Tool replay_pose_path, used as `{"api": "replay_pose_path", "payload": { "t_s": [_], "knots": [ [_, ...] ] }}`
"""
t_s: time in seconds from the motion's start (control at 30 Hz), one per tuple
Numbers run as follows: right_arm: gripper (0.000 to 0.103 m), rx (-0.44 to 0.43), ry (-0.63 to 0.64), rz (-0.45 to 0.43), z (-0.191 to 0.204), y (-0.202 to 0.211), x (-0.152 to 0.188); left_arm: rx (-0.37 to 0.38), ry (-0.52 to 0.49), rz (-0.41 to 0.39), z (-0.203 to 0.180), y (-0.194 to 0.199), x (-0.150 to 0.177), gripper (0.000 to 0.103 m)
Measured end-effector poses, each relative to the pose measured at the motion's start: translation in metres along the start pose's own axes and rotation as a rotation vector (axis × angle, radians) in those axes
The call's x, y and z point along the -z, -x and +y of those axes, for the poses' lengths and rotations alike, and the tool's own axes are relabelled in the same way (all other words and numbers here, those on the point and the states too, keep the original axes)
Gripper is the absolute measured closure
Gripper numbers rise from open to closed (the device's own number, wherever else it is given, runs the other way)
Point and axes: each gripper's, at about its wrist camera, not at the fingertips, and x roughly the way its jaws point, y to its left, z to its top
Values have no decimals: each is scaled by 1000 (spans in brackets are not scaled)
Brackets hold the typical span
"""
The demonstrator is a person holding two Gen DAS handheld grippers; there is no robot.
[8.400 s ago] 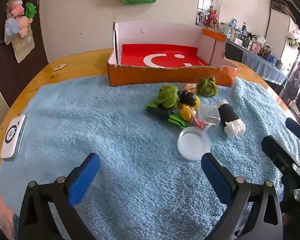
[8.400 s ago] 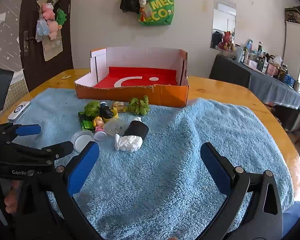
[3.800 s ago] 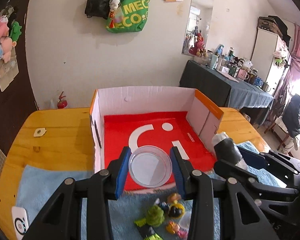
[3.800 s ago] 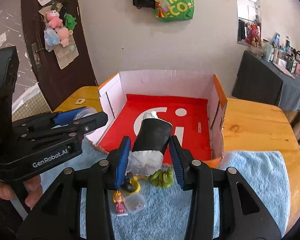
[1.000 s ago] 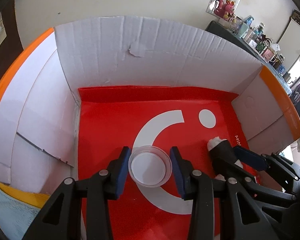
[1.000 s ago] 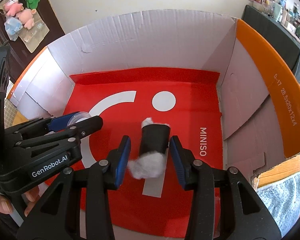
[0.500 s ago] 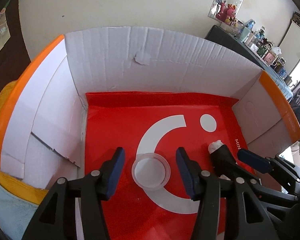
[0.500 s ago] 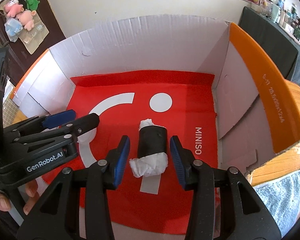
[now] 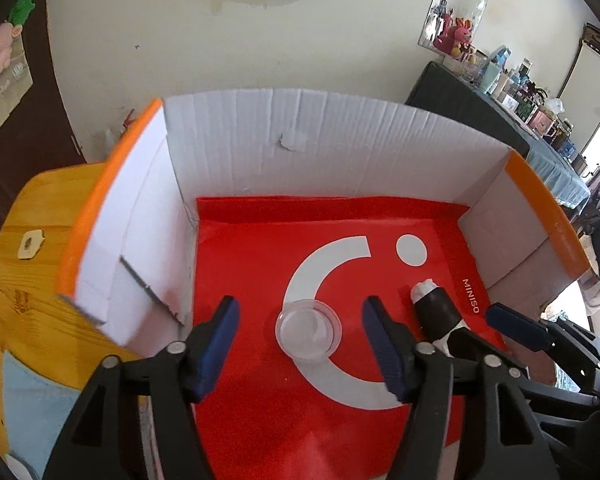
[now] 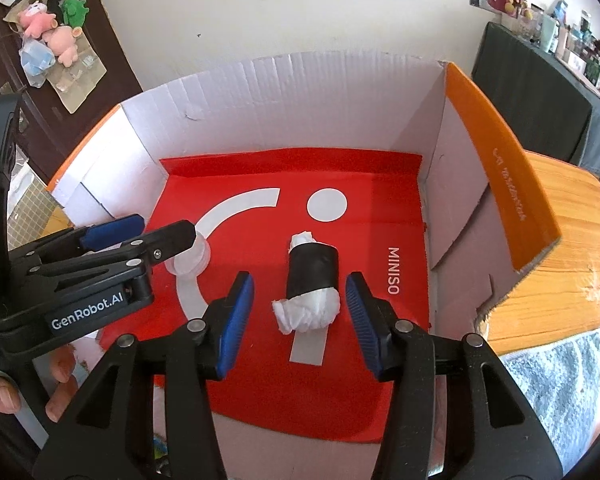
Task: Organize objects
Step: 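Open the right tool to drop the bottle while the left tool releases the lid on the box floor, then withdraw both tools from the box back over the towel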
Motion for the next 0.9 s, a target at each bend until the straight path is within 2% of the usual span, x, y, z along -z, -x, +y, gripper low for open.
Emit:
{"api": "replay_pose_path", "payload": {
  "t_s": [0.13, 0.27, 0.33, 0.43, 0.57, 0.63, 0.77, 0.9],
  "knots": [
    [50, -1, -1, -12, 8, 5, 3, 0, -1, -12, -1, 8, 1, 36],
    [49, -5, -2, -27, 10, 14, 10, -4, -1, -23, -1, 15, 5, 35],
    [49, -7, 1, -35, 12, 18, 12, -4, 0, -28, -1, 20, 8, 30],
    [48, -12, 4, -50, 15, 25, 13, -6, 2, -37, 0, 25, 12, 29],
    [41, -16, 8, -75, 18, 34, 18, -3, 0, -49, 0, 35, 17, 24],
    [40, -14, 10, -86, 19, 38, 22, -5, -1, -62, 0, 40, 20, 18],
    [40, -20, 14, -104, 21, 46, 29, -8, -8, -79, -1, 49, 27, 15],
    [31, -19, 19, -125, 23, 57, 36, -10, -17, -88, -2, 56, 35, 13]
  ]
}}
